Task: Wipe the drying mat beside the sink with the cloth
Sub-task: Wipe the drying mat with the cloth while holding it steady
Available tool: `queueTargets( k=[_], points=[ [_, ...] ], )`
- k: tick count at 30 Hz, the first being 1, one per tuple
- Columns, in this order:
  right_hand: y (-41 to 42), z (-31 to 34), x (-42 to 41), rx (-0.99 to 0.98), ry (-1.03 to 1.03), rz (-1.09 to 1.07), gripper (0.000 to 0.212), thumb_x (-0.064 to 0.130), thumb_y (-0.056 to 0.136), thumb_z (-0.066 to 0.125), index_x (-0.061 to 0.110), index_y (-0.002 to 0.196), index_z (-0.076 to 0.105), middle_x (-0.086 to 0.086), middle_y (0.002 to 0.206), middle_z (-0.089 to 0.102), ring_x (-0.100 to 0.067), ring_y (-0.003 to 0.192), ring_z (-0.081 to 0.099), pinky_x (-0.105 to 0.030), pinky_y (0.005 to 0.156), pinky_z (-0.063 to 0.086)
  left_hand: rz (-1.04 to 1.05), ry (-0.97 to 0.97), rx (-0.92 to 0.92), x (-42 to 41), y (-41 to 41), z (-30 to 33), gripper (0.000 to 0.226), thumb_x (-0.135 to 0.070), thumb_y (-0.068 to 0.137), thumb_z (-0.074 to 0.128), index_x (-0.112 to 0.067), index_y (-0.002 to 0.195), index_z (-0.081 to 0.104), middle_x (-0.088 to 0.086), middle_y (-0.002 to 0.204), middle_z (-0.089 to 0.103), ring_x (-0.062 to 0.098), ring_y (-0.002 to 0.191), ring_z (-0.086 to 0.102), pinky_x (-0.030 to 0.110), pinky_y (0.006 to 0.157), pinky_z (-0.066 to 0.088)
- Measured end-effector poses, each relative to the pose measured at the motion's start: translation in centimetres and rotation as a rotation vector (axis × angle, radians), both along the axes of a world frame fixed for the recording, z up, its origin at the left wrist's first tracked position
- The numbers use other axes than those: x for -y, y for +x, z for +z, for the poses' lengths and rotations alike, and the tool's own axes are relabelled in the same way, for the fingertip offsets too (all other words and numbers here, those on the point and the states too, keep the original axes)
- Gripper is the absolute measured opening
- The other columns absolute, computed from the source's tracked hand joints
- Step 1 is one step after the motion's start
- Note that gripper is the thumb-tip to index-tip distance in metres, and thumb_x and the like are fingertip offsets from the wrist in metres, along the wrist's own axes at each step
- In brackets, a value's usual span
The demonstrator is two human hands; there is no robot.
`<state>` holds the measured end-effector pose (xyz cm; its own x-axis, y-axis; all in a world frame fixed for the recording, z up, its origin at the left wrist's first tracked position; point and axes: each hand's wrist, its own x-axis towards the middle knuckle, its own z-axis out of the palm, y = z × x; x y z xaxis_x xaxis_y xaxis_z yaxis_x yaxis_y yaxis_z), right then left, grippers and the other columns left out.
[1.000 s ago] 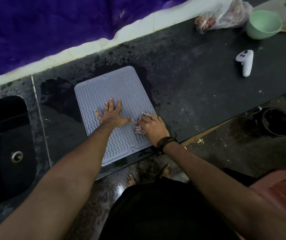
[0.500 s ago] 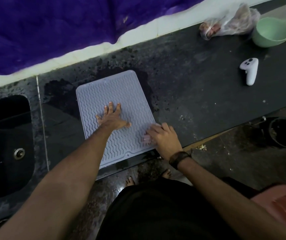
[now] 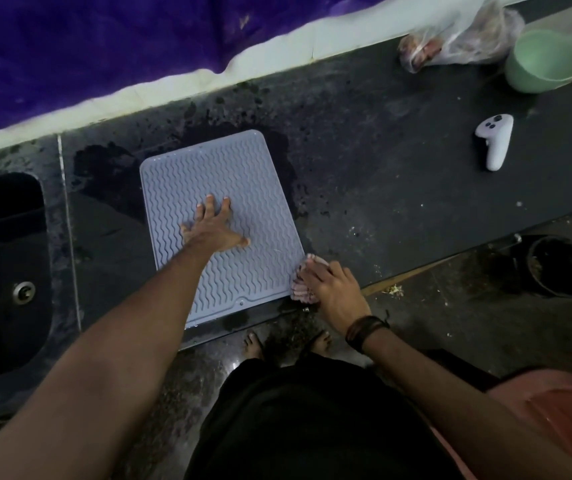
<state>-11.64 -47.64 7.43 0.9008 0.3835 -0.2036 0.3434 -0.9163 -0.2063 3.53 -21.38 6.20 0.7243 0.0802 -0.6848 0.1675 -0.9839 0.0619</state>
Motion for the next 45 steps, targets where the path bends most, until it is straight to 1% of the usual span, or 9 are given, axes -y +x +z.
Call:
queueTargets(
  k=[7, 15, 20, 24, 29, 33, 37, 40, 45],
  points=[
    [0.0, 2.5, -0.6, 0.04, 0.018, -0.103, 0.055, 0.006, 0.069, 0.058, 0.025, 0.121, 0.06, 0.003, 0.129, 0.059, -0.028, 0.102, 0.052, -0.036, 0.081, 0.042, -0.01, -0.01, 0.006, 0.1, -0.2, 0.5, 0.119, -0.072, 0.081, 0.066, -0.036, 0.16, -0.015, 0.0, 0.165, -0.03, 0.027, 0.155, -0.019, 0.066, 0.119, 0.003],
    [3.2, 1.5, -7.3, -0.03, 0.001, -0.052, 0.05, 0.012, 0.088, 0.05, 0.02, 0.137, 0.047, -0.003, 0.147, 0.042, -0.029, 0.129, 0.036, -0.042, 0.099, 0.035, -0.028, -0.015, 0.022, 0.0, -0.5, 1.2, 0.117, -0.073, 0.082, 0.065, -0.035, 0.161, -0.014, 0.0, 0.166, -0.029, 0.026, 0.155, -0.018, 0.066, 0.119, 0.002],
    [-1.3, 0.8, -4.3, -0.022, -0.043, -0.025, 0.055, 0.008, 0.08, 0.052, 0.023, 0.132, 0.052, 0.002, 0.14, 0.05, -0.029, 0.112, 0.048, -0.039, 0.087, 0.042, -0.026, -0.038, 0.035, -0.3, -0.8, 1.0, 0.118, -0.076, 0.08, 0.063, -0.036, 0.16, -0.014, -0.002, 0.166, -0.029, 0.025, 0.155, -0.019, 0.066, 0.119, 0.0],
    [-2.1, 1.9, -3.6, -0.007, -0.088, -0.012, 0.051, 0.014, 0.079, 0.04, 0.024, 0.125, 0.057, 0.003, 0.129, 0.058, -0.027, 0.106, 0.05, -0.037, 0.084, 0.043, -0.033, -0.05, 0.048, -0.6, -1.0, 0.7, 0.118, -0.079, 0.08, 0.06, -0.036, 0.16, -0.015, 0.0, 0.165, -0.031, 0.026, 0.154, -0.02, 0.066, 0.119, -0.001],
    [3.3, 3.0, -7.8, 0.051, 0.017, -0.075, 0.054, 0.01, 0.073, 0.065, 0.022, 0.125, 0.058, -0.001, 0.136, 0.055, -0.028, 0.118, 0.046, -0.04, 0.094, 0.04, -0.048, -0.05, 0.069, -0.8, -0.9, 0.2, 0.115, -0.08, 0.082, 0.056, -0.035, 0.16, -0.016, 0.002, 0.165, -0.03, 0.026, 0.155, -0.02, 0.064, 0.121, -0.002],
    [7.3, 2.0, -10.7, -0.006, -0.008, -0.118, 0.049, 0.014, 0.085, 0.059, 0.019, 0.133, 0.052, -0.003, 0.143, 0.047, -0.03, 0.126, 0.04, -0.04, 0.102, 0.035, -0.083, -0.02, 0.106, -0.8, -0.8, 0.3, 0.109, -0.082, 0.084, 0.05, -0.032, 0.162, -0.009, 0.006, 0.168, -0.02, 0.028, 0.156, -0.012, 0.057, 0.122, -0.004],
    [7.8, 0.2, -11.1, -0.04, -0.099, -0.148, 0.046, 0.019, 0.088, 0.055, 0.02, 0.134, 0.052, -0.002, 0.146, 0.042, -0.032, 0.132, 0.034, -0.043, 0.107, 0.032, -0.117, -0.001, 0.186, -0.9, 0.7, 1.6, 0.112, -0.071, 0.079, 0.069, -0.027, 0.162, 0.009, 0.01, 0.17, 0.003, 0.031, 0.156, 0.007, 0.057, 0.124, -0.001],
    [7.9, 0.0, -11.0, -0.04, -0.077, -0.137, 0.05, 0.018, 0.084, 0.061, 0.021, 0.133, 0.054, -0.002, 0.146, 0.042, -0.032, 0.131, 0.035, -0.043, 0.106, 0.033, -0.111, 0.043, 0.167, -1.7, 1.7, 2.0, 0.126, -0.069, 0.075, 0.075, -0.027, 0.163, -0.005, 0.011, 0.169, -0.016, 0.036, 0.155, -0.01, 0.058, 0.122, -0.007],
    [6.6, 0.4, -10.3, -0.037, -0.029, -0.138, 0.051, 0.016, 0.084, 0.061, 0.023, 0.134, 0.052, -0.001, 0.146, 0.042, -0.031, 0.128, 0.037, -0.043, 0.102, 0.036, -0.038, -0.029, 0.023, -3.3, 2.0, 1.4, 0.129, -0.075, 0.072, 0.072, -0.031, 0.162, -0.009, 0.006, 0.168, -0.021, 0.039, 0.155, -0.01, 0.066, 0.12, 0.003]
  ],
)
